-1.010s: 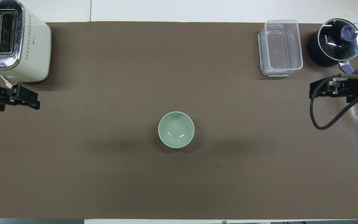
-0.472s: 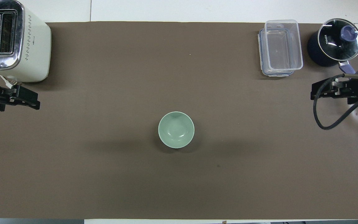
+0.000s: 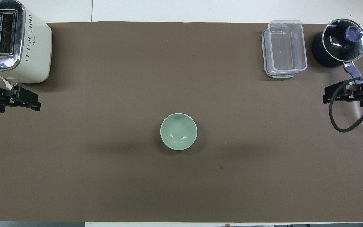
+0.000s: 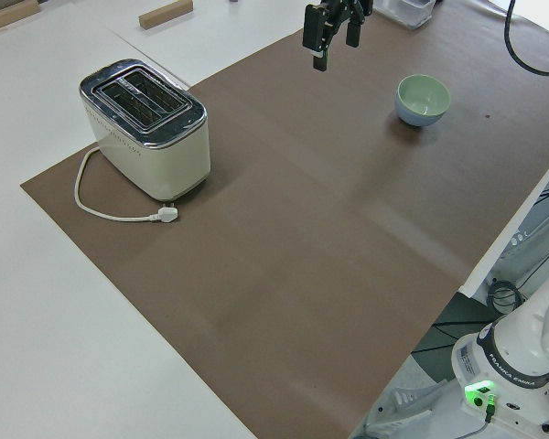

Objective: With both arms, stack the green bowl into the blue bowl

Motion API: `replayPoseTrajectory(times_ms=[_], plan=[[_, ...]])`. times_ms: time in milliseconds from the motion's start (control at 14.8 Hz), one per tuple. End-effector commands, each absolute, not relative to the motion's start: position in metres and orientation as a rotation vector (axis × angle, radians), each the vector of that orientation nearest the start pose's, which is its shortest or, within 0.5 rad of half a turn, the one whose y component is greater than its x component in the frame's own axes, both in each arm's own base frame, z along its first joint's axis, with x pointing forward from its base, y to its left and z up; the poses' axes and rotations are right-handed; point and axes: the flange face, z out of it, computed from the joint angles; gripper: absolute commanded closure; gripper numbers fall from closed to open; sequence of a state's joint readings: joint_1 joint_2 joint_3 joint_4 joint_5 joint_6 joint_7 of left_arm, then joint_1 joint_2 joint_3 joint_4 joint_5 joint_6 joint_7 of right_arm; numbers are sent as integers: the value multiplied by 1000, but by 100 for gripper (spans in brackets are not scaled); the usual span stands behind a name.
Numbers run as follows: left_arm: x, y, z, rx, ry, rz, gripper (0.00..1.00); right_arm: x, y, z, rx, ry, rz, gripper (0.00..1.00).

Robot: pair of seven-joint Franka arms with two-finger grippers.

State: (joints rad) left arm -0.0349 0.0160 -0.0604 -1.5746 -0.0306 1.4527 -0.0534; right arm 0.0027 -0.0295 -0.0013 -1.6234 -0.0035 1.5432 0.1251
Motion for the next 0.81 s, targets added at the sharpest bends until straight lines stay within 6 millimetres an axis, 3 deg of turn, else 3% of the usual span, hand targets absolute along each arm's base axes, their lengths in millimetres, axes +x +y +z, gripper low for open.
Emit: replayPoseTrajectory(times_ms=[0, 539, 741], plan=[[544, -53, 606, -3139, 61, 211, 0, 538, -6, 619, -3150, 170, 91, 0], [544, -53, 606, -3139, 61, 211, 0, 537, -3, 620, -3170, 157, 85, 0], [544, -53, 606, -3139, 61, 211, 0, 535, 11, 624, -3174, 123, 75, 0]])
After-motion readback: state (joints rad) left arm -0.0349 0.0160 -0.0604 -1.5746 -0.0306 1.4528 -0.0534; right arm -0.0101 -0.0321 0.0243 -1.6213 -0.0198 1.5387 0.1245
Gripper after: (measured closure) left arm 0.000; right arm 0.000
